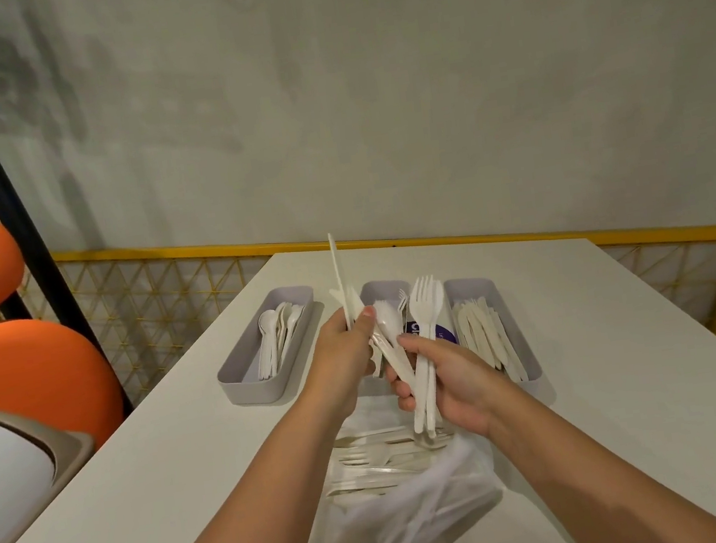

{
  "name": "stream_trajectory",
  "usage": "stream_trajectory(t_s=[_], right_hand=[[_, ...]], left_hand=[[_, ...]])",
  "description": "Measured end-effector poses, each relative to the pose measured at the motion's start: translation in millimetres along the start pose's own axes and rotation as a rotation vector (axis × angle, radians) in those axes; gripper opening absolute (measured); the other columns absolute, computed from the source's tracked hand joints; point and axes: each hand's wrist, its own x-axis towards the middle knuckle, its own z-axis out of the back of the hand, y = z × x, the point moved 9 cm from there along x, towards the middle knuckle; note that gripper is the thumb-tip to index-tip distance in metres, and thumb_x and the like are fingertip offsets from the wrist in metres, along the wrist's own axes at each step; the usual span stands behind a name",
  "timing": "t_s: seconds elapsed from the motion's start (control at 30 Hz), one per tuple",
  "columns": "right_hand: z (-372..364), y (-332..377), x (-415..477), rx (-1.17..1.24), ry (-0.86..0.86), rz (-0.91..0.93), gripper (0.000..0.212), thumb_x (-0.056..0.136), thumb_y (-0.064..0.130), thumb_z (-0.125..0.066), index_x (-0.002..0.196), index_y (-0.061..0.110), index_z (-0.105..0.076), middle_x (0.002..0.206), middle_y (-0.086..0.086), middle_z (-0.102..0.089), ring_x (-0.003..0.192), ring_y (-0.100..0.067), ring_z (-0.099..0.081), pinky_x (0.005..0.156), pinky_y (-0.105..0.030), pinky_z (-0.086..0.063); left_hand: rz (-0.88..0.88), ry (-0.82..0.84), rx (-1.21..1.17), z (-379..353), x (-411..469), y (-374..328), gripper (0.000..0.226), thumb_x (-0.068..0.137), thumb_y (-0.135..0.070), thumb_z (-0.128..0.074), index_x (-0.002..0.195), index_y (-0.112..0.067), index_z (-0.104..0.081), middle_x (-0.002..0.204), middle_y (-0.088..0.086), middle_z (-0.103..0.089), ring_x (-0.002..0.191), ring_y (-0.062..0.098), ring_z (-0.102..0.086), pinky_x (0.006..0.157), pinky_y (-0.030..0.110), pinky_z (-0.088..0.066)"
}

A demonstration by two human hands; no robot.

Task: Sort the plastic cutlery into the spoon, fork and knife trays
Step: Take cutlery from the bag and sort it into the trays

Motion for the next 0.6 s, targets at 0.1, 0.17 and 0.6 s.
stream_trajectory(t_s=[0.1, 0.17, 0.6], right_hand=[[0.9, 0.8, 3.4, -0.058, -0.048, 0.01, 0.019, 0.096, 0.008, -0.044, 0.095, -0.002, -0.06, 0.065, -0.013, -0.057, 0.049, -0.017, -0.056, 0.045, -0.026, -0.049], [0.9, -0.1, 5.4, -0.078, -0.059, 0.003, 0.018, 0.097, 0.007, -0.044, 0.095, -0.003, -0.059, 0.064, -0.013, -0.059, 0.048, -0.017, -0.059, 0.045, -0.025, -0.052], [11.8, 6.7, 14.7, -0.158, -0.17, 0.122, 0.023, 0.098, 0.018, -0.047, 0.114, 0.004, -0.056, 0.068, -0.006, -0.05, 0.041, -0.004, -0.035, 0.034, -0.014, -0.027]], left_hand=[[0.043, -0.063, -0.102, 7.7, 4.9, 2.2, 0.02, 0.102, -0.024, -0.034, 0.089, -0.016, -0.047, 0.069, 0.001, -0.05, 0.056, 0.014, -0.044, 0.052, 0.025, -0.035], [0.05, -0.132, -0.163, 17.3, 8.8, 2.0, 0.024, 0.102, -0.024, -0.031, 0.086, -0.016, -0.046, 0.069, 0.002, -0.052, 0.054, 0.015, -0.042, 0.051, 0.025, -0.035], [0.115, 0.042, -0.105, -13.9, 21.0, 23.0, 0.026, 0.099, -0.014, -0.035, 0.079, -0.009, -0.052, 0.06, 0.006, -0.051, 0.043, 0.013, -0.045, 0.044, 0.023, -0.036]])
